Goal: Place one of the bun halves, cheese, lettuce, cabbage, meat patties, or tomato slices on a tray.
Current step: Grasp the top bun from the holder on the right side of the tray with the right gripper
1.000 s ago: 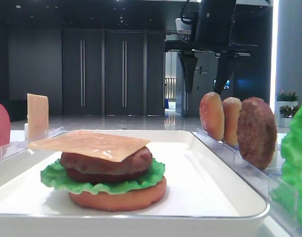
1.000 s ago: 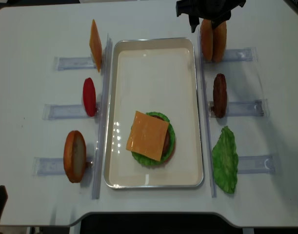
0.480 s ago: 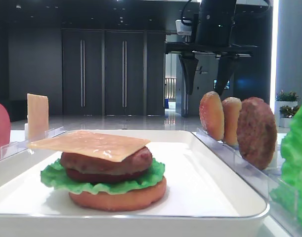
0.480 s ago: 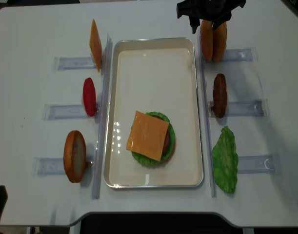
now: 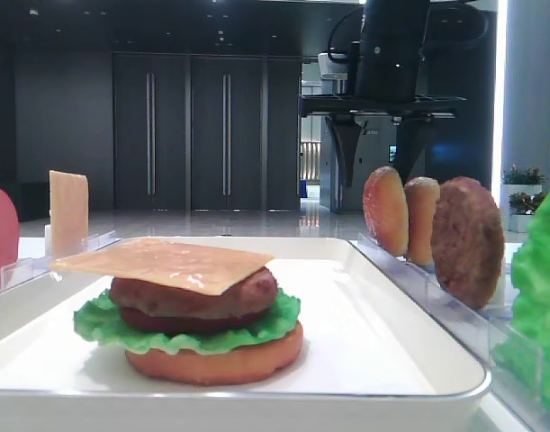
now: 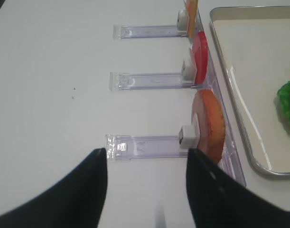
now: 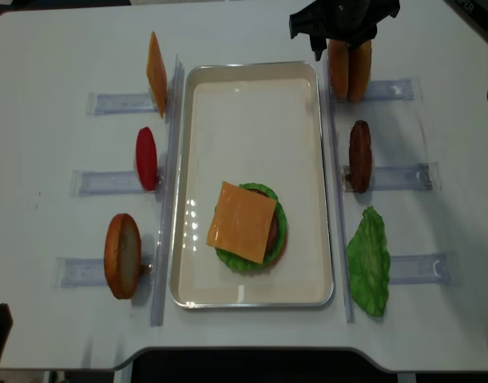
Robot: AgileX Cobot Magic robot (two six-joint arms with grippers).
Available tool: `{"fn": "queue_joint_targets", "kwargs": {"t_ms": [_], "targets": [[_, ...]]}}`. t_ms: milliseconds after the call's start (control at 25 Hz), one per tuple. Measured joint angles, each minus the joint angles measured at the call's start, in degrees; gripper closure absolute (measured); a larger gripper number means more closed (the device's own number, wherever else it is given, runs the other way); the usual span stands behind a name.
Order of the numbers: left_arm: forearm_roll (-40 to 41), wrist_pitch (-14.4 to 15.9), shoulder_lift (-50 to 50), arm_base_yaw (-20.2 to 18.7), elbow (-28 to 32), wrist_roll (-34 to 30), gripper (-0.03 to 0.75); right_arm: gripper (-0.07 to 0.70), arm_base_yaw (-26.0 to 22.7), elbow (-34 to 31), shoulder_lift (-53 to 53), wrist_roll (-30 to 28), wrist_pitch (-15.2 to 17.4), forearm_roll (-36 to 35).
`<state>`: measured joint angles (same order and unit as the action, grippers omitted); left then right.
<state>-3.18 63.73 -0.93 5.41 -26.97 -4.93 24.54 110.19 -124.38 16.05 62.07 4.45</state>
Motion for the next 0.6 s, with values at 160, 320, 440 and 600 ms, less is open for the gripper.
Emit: {"fn": "queue_joint_targets", "kwargs": {"t_ms": [160,320,440,600], "targets": [[0.0,0.0,0.0,0.0,0.0,0.0,0.307,0.237,0.0,0.0,0.0,0.0,-0.5,0.67],[0.0,0.0,0.0,0.0,0.0,0.0,0.307,0.323,0.0,0.0,0.0,0.0,-0.5,2.28],[0.0,0.0,0.0,0.0,0.0,0.0,0.307,0.388,0.0,0.0,0.0,0.0,-0.5,3.12],[0.0,0.0,0.0,0.0,0.0,0.0,0.307,0.43,0.0,0.0,0.0,0.0,-0.5,3.12]]}}
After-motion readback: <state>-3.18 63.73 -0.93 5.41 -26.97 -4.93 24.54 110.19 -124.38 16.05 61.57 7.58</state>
